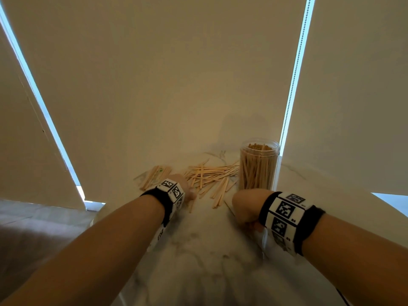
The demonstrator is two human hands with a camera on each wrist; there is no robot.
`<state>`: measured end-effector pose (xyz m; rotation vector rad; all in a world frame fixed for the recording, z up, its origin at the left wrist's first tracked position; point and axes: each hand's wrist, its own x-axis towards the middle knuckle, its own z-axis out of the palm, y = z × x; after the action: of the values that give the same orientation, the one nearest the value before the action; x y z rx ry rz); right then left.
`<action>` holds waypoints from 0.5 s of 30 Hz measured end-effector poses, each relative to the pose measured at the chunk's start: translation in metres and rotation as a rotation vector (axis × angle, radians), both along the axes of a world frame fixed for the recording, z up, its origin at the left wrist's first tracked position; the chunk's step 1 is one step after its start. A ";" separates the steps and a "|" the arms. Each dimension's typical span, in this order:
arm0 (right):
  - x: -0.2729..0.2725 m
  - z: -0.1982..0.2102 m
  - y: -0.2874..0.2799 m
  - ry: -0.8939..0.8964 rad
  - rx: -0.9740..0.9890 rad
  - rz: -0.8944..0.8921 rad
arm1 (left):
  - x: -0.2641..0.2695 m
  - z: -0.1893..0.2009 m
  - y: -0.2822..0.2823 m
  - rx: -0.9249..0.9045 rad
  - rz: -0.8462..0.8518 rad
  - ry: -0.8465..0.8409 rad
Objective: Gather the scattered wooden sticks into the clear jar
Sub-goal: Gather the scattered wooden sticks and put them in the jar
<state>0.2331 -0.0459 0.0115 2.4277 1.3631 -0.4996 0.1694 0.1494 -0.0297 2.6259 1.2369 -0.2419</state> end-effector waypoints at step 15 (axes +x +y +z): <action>-0.003 -0.023 -0.034 -0.013 0.050 -0.002 | -0.006 -0.021 -0.036 0.167 -0.186 0.335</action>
<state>0.2298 -0.0795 -0.0117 2.4679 1.3835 -0.4555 0.1632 0.1132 -0.0509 2.9373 1.1480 -0.6611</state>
